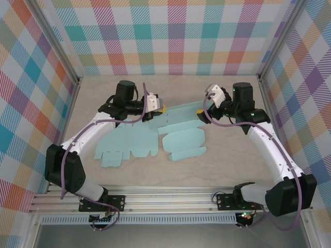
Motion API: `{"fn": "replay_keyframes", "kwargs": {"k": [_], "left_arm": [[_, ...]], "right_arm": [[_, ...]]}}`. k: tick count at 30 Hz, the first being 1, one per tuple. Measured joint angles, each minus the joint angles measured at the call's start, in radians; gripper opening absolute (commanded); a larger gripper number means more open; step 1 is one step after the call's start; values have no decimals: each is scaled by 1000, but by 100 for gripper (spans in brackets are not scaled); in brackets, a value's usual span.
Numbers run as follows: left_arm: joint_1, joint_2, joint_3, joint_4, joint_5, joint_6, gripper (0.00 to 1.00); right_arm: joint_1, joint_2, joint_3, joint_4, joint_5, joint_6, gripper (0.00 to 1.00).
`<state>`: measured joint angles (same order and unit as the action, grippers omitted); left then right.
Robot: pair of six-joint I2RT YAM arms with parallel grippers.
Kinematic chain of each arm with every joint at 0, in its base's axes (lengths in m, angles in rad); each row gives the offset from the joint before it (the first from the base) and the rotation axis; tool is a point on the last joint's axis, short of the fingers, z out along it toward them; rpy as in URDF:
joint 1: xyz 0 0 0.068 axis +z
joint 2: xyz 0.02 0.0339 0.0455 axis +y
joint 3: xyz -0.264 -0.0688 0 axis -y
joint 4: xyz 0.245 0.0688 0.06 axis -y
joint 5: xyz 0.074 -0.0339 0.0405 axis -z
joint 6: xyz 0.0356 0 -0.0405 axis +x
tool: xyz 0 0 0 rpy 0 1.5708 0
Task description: Fold the paper box
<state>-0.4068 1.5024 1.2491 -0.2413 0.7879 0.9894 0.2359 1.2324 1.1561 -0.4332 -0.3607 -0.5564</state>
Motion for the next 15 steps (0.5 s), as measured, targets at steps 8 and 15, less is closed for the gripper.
{"fn": "replay_keyframes", "kwargs": {"k": [8,15], "left_arm": [[0,0,39,-103,27,66,0],[0,0,47,-126,34,82,0]], "right_arm": [[0,11,4,-18,-50,-13,94],[0,45,13,-27,-109,-13,82]]}}
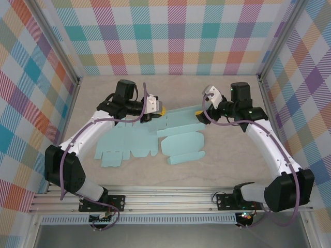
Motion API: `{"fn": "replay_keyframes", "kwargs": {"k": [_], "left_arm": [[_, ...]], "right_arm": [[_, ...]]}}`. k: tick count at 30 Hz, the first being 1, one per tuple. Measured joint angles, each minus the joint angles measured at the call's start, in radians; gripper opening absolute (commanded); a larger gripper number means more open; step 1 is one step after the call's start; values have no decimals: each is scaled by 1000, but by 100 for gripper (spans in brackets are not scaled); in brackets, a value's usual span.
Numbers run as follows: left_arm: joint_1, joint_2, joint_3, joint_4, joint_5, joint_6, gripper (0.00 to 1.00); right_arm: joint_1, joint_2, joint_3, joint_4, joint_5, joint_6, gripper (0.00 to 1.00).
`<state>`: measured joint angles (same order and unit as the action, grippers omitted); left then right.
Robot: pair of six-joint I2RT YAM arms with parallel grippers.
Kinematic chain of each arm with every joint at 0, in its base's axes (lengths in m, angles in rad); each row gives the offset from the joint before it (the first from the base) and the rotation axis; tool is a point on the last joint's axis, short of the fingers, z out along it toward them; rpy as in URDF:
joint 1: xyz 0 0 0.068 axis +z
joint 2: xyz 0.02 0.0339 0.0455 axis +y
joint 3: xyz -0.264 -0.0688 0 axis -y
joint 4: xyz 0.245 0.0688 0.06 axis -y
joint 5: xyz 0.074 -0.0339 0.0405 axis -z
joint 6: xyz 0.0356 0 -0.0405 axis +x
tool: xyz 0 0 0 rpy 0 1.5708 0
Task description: Fold the paper box
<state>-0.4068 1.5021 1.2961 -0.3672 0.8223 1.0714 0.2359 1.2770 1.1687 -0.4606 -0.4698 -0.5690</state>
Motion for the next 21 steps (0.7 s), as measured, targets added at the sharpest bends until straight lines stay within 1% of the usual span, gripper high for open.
{"fn": "replay_keyframes", "kwargs": {"k": [3,4,7,12,14,15,20,21], "left_arm": [[0,0,8,-2,0,0,0],[0,0,12,-1,0,0,0],[0,0,23,-3,0,6,0],[0,3,55,-24,0,15,0],[3,10,65,-24,-1,14,0],[5,13,68,-24,-1,13,0],[13,44,121,-27,-23,-32,1],[15,50,138,-30,-33,-42,6]], "right_arm": [[0,16,0,-14,-18,0,76],[0,18,0,-19,-23,0,71],[0,18,0,-27,-32,-1,45],[0,16,0,-28,-51,10,18],[0,13,0,-28,-51,12,5],[1,10,-1,-29,-54,6,0],[36,-16,-3,-45,-14,2,0],[49,-21,-3,-47,2,2,0]]}}
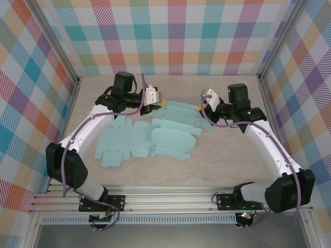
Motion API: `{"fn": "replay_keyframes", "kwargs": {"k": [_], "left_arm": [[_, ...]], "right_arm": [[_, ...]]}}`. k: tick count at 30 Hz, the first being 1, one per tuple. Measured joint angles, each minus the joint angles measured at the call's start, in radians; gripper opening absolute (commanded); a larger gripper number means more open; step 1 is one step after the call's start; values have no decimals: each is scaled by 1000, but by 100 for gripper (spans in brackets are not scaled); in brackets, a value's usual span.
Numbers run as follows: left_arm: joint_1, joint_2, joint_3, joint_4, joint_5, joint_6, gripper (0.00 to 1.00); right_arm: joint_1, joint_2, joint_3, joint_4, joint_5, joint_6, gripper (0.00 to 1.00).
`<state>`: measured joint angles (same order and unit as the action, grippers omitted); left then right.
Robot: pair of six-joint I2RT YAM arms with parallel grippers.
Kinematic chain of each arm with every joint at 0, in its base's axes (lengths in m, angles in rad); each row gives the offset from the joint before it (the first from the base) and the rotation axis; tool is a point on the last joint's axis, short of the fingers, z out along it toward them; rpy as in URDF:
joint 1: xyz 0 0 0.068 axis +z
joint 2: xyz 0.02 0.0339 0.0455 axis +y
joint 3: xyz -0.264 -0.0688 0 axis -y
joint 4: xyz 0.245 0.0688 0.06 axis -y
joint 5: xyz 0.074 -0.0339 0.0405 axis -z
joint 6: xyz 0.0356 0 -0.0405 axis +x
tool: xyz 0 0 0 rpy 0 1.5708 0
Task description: Fold the paper box
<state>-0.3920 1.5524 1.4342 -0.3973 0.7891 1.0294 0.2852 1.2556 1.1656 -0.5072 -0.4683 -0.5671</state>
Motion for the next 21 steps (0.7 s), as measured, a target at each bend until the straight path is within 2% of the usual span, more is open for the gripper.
{"fn": "replay_keyframes", "kwargs": {"k": [1,2,5,6,11,21], "left_arm": [[2,3,12,-3,-8,-9,12],[3,4,21,-6,-17,-13,23],[5,3,37,-16,-34,-23,73],[5,2,38,-18,-43,-22,80],[3,-7,38,-39,-75,13,81],[-47,-17,114,-118,-105,127,70]], "right_arm": [[13,-4,0,-2,14,-2,0],[31,-10,2,-3,32,-4,0],[86,-19,8,-12,97,-23,0],[103,-19,9,-15,118,-26,0],[149,-21,17,-40,193,-52,0],[189,-21,54,-56,237,-77,0]]}}
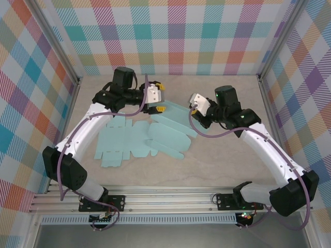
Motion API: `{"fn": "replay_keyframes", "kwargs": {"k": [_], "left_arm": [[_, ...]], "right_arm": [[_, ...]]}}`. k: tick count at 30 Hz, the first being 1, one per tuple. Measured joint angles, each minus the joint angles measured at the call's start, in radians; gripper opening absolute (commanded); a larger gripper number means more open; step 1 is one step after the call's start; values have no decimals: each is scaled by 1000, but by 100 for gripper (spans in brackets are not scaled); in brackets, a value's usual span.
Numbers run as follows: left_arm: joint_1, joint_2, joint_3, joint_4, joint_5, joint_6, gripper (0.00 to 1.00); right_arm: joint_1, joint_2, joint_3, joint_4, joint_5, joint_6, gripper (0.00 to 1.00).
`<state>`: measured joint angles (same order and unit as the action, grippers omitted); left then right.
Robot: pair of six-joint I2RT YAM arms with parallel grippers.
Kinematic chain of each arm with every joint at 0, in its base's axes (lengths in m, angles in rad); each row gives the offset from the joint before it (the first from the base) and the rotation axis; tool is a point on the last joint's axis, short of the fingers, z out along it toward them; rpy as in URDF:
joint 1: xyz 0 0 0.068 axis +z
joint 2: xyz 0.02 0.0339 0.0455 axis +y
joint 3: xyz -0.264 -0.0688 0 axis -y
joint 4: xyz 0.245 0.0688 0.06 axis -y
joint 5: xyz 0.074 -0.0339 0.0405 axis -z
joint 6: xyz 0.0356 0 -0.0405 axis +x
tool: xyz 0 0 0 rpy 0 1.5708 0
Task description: Fold the paper box
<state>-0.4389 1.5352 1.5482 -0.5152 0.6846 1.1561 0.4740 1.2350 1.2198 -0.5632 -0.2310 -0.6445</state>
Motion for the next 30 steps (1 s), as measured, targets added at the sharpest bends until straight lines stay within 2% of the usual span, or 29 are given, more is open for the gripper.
{"fn": "replay_keyframes", "kwargs": {"k": [6,9,12,16,18,21,24,26,27,29,30], "left_arm": [[-32,32,23,-16,-46,45,65],[-44,63,32,-48,-74,67,58],[-62,85,40,-75,-100,89,44],[-80,100,57,-97,-139,111,16],[-85,101,59,-95,-156,121,14],[-91,101,58,-93,-172,119,2],[-98,101,51,-66,-191,114,0],[-105,96,20,-18,-203,101,0],[-109,92,0,9,-209,96,0],[-125,83,-58,78,-238,83,0],[-132,80,-86,113,-253,75,0]], "right_arm": [[8,0,2,-8,11,-1,0],[8,-1,8,-13,11,-1,0],[10,-4,11,-14,11,-1,0],[11,-6,11,-15,11,-2,0],[11,-6,11,-15,14,-5,0],[11,-6,10,-10,28,-9,0],[10,-8,5,6,51,-11,1],[10,-13,-6,19,68,-3,25],[10,-15,-16,29,77,4,29],[10,-16,-31,49,90,32,46],[10,-18,-35,55,95,43,49]]}}
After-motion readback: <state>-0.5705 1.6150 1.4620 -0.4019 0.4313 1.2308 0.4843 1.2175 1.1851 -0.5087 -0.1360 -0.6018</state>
